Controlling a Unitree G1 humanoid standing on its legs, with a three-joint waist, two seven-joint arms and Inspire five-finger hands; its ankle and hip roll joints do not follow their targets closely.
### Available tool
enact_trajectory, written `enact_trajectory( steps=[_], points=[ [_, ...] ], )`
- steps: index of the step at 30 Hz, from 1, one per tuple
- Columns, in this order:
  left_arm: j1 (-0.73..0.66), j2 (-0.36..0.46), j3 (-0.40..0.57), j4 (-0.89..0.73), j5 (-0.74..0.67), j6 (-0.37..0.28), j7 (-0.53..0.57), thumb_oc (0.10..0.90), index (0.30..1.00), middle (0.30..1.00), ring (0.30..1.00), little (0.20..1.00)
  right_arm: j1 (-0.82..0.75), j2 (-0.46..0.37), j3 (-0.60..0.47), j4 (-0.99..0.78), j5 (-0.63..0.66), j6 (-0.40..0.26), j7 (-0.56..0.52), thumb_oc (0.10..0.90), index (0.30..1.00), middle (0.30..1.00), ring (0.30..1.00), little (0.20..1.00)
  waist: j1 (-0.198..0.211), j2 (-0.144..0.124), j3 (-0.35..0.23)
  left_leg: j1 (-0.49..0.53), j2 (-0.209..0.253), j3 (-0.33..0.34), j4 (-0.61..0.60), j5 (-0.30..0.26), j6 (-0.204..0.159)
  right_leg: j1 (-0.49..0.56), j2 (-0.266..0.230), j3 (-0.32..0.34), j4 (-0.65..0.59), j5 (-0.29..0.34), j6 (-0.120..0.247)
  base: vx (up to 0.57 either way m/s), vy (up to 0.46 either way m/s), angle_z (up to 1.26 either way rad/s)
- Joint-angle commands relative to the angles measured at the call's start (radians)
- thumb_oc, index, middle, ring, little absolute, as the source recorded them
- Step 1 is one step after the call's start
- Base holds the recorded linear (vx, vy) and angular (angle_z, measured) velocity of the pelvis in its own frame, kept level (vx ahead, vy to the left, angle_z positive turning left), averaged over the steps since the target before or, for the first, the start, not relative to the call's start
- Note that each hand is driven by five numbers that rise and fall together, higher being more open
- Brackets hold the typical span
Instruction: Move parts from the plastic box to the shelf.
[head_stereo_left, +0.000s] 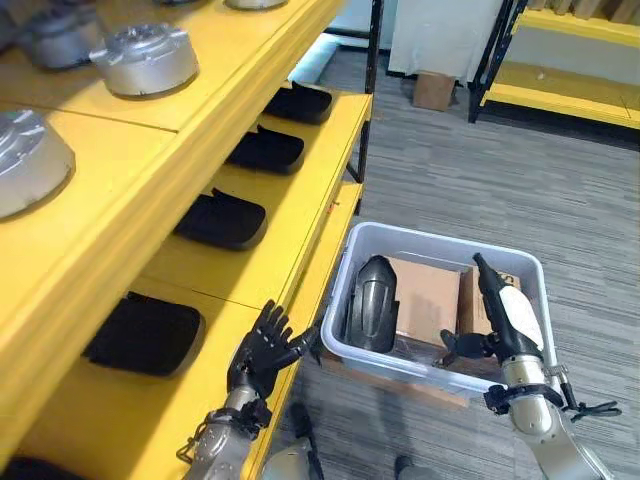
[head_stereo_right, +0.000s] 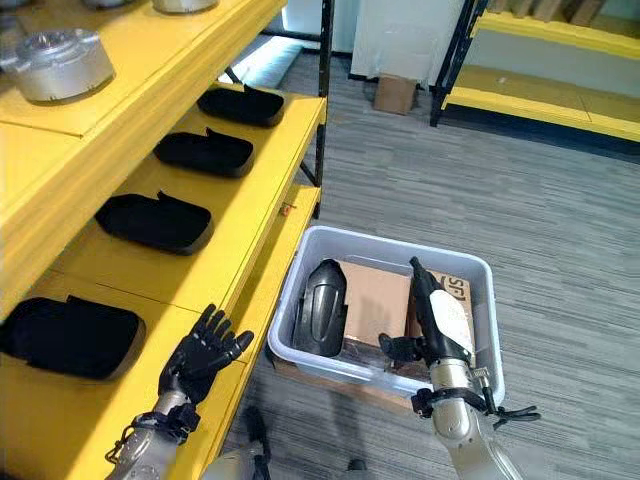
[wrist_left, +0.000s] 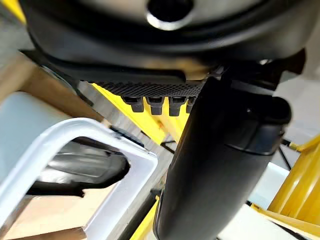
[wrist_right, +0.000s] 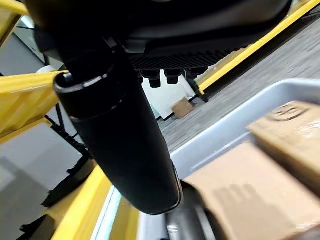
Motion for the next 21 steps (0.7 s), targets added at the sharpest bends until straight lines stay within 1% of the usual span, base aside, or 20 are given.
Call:
enact_trajectory(
  steps=[1, 3, 4, 7, 13, 15, 16, 18, 20, 21],
  points=[
    [-0.014, 0.002, 0.02, -0.147, -0.015, -0.066, -0.065, 0.9, 1.0, 1.0, 1.0, 1.0, -0.181, -0.027, -0.076, -0.025, -0.069, -0.067, -0.075, 0.9, 1.0, 1.0, 1.0, 1.0, 0.046, 0.004, -0.021, 0.081, 0.068, -0.052, -0.002, -0.131, -0.093, -0.057, 0.111, -0.068, -0.017, 0.085, -0.062, 0.12, 0.095, 0.32],
    [-0.011, 0.005, 0.023, -0.153, -0.018, -0.044, -0.067, 0.9, 1.0, 1.0, 1.0, 1.0, -0.19, -0.024, -0.079, -0.032, -0.094, -0.059, -0.073, 0.9, 1.0, 1.0, 1.0, 1.0, 0.048, 0.004, -0.024, 0.095, 0.055, -0.065, -0.006, -0.148, -0.084, -0.071, 0.109, -0.062, -0.02, 0.094, -0.057, 0.1, 0.062, 0.38],
    [-0.01, 0.008, 0.023, -0.152, -0.018, -0.032, -0.07, 0.9, 1.0, 1.0, 1.0, 1.0, -0.198, -0.03, -0.08, -0.033, -0.135, -0.066, -0.069, 0.9, 1.0, 1.0, 1.0, 1.0, 0.052, 0.003, -0.027, 0.101, 0.047, -0.07, -0.006, -0.157, -0.077, -0.08, 0.109, -0.061, -0.013, 0.093, -0.056, 0.1, 0.045, 0.22],
    [-0.02, 0.018, 0.02, -0.145, -0.022, -0.014, -0.08, 0.9, 1.0, 1.0, 1.0, 1.0, -0.237, -0.057, -0.085, -0.028, -0.169, -0.057, -0.054, 0.9, 1.0, 1.0, 1.0, 1.0, 0.061, -0.001, -0.027, 0.108, 0.036, -0.08, 0.003, -0.174, -0.063, -0.09, 0.117, -0.058, 0.02, 0.075, -0.062, 0.08, 0.024, 0.12],
    [-0.029, 0.019, 0.023, -0.144, -0.03, 0.008, -0.086, 0.9, 1.0, 1.0, 1.0, 1.0, -0.261, -0.083, -0.087, -0.027, -0.153, -0.061, -0.008, 0.9, 1.0, 1.0, 1.0, 1.0, 0.067, -0.005, -0.026, 0.117, 0.03, -0.089, 0.004, -0.183, -0.055, -0.102, 0.123, -0.062, 0.045, 0.062, -0.068, 0.03, -0.001, 0.02],
    [-0.028, 0.016, 0.026, -0.153, -0.024, 0.026, -0.093, 0.9, 1.0, 1.0, 1.0, 1.0, -0.258, -0.079, -0.085, -0.034, -0.099, -0.066, 0.028, 0.9, 1.0, 1.0, 1.0, 1.0, 0.068, -0.006, -0.026, 0.122, 0.029, -0.093, 0.002, -0.185, -0.055, -0.107, 0.125, -0.063, 0.045, 0.064, -0.069, 0.03, -0.02, 0.04],
    [-0.027, 0.016, 0.026, -0.154, -0.024, 0.033, -0.097, 0.9, 1.0, 1.0, 1.0, 1.0, -0.258, -0.076, -0.083, -0.034, -0.059, -0.065, 0.063, 0.9, 1.0, 1.0, 1.0, 1.0, 0.068, -0.007, -0.025, 0.123, 0.029, -0.095, 0.002, -0.185, -0.055, -0.107, 0.126, -0.064, 0.045, 0.064, -0.07, 0.02, -0.011, 0.04],
    [-0.029, 0.015, 0.026, -0.155, -0.02, 0.047, -0.101, 0.9, 1.0, 1.0, 1.0, 1.0, -0.26, -0.068, -0.072, -0.03, 0.077, -0.058, 0.132, 0.9, 1.0, 1.0, 1.0, 1.0, 0.07, -0.009, -0.024, 0.126, 0.029, -0.095, 0.003, -0.186, -0.055, -0.106, 0.127, -0.071, 0.045, 0.063, -0.072, 0.0, 0.0, 0.0],
    [-0.03, 0.013, 0.024, -0.152, -0.019, 0.051, -0.105, 0.9, 1.0, 1.0, 1.0, 1.0, -0.259, -0.059, -0.065, -0.031, 0.116, -0.052, 0.155, 0.9, 1.0, 1.0, 1.0, 1.0, 0.07, -0.011, -0.023, 0.129, 0.031, -0.093, 0.003, -0.187, -0.056, -0.105, 0.126, -0.078, 0.043, 0.065, -0.072, 0.03, 0.002, 0.0],
    [-0.027, 0.01, 0.021, -0.151, -0.022, 0.065, -0.11, 0.9, 1.0, 1.0, 1.0, 1.0, -0.26, -0.053, -0.065, -0.032, 0.115, -0.058, 0.158, 0.9, 1.0, 1.0, 1.0, 1.0, 0.07, -0.013, -0.022, 0.138, 0.033, -0.087, 0.001, -0.187, -0.058, -0.098, 0.126, -0.092, 0.041, 0.065, -0.072, 0.06, 0.005, 0.0]
  ],
)
